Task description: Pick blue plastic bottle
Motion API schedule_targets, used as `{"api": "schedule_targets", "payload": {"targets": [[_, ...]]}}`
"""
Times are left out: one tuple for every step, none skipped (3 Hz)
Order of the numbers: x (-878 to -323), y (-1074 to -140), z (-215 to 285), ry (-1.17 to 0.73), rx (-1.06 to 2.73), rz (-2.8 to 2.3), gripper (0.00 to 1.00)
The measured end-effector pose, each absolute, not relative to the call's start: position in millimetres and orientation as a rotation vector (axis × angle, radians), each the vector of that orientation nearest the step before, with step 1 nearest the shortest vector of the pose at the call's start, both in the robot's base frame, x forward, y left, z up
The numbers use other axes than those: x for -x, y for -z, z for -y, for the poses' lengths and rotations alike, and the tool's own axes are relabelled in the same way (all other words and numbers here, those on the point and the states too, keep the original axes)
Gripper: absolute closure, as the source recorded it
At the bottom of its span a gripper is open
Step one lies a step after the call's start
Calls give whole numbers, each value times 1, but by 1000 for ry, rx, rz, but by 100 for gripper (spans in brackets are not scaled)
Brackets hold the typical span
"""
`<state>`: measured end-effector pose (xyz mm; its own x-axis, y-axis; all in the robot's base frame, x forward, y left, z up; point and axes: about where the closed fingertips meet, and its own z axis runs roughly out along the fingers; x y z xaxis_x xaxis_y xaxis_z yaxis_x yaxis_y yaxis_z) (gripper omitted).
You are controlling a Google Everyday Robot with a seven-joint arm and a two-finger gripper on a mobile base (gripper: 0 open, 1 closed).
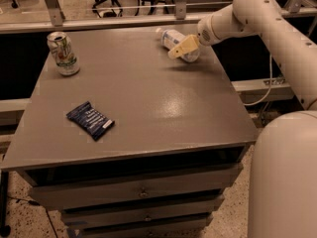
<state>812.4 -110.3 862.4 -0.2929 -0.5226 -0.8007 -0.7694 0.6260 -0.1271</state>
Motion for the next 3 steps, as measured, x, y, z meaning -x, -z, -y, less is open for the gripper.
{"api": "schedule_targets", "payload": {"targets": [[-818,-851,115,-343,1016,-1987,12],[-817,-851,118,-334,1023,-1981,35],[-806,-858,110,-338,1065,-1948,58]]}}
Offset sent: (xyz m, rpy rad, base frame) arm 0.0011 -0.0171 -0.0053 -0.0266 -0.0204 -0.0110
